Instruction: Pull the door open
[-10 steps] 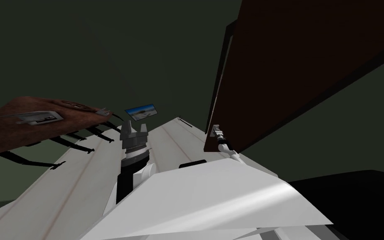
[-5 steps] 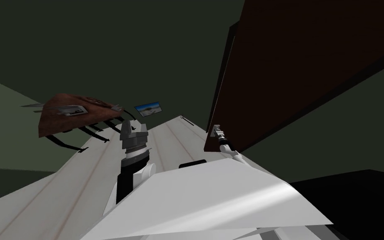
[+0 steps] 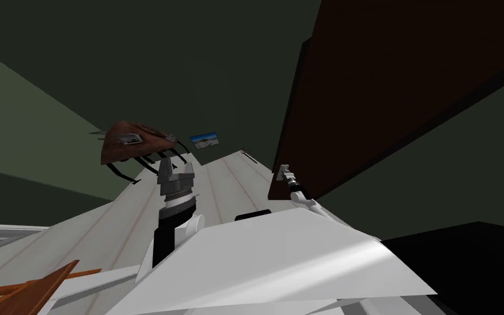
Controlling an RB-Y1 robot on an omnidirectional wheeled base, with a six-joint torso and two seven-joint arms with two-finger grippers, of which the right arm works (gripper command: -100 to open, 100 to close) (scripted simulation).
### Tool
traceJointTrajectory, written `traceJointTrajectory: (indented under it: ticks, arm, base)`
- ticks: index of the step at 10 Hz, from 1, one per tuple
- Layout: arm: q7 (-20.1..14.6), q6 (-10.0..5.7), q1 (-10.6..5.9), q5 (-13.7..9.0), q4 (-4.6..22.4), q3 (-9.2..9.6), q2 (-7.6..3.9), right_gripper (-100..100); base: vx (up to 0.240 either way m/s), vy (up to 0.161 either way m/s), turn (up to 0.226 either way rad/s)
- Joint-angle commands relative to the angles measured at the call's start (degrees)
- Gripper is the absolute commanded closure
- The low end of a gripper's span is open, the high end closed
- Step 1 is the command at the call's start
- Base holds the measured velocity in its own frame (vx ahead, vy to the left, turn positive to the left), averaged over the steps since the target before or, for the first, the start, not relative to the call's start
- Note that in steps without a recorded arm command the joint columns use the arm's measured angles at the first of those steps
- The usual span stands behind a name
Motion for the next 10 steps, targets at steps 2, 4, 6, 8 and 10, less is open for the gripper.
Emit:
traceJointTrajectory:
  ticks: [2, 4, 6, 8, 10]
  arm:
    - [-1.3, -0.93, 0.49, -0.3, -0.6, 1.29, -1.69, 100]
    - [-1.9, -1.11, 0.85, -0.1, -0.4, 1.94, -2.10, 100]
    - [-2.6, -1.55, 1.15, 0.0, -0.7, 2.55, -2.86, 100]
    - [-3.6, -2.26, 1.61, 0.1, -1.2, 3.53, -4.06, 100]
    - [-4.8, -3.00, 2.10, 0.3, -1.7, 4.55, -5.32, 100]
  base:
    - [-0.170, -0.058, 0.125]
    - [-0.097, -0.026, 0.071]
    - [-0.179, -0.062, 0.112]
    - [-0.198, -0.058, 0.136]
    - [-0.216, -0.071, 0.122]
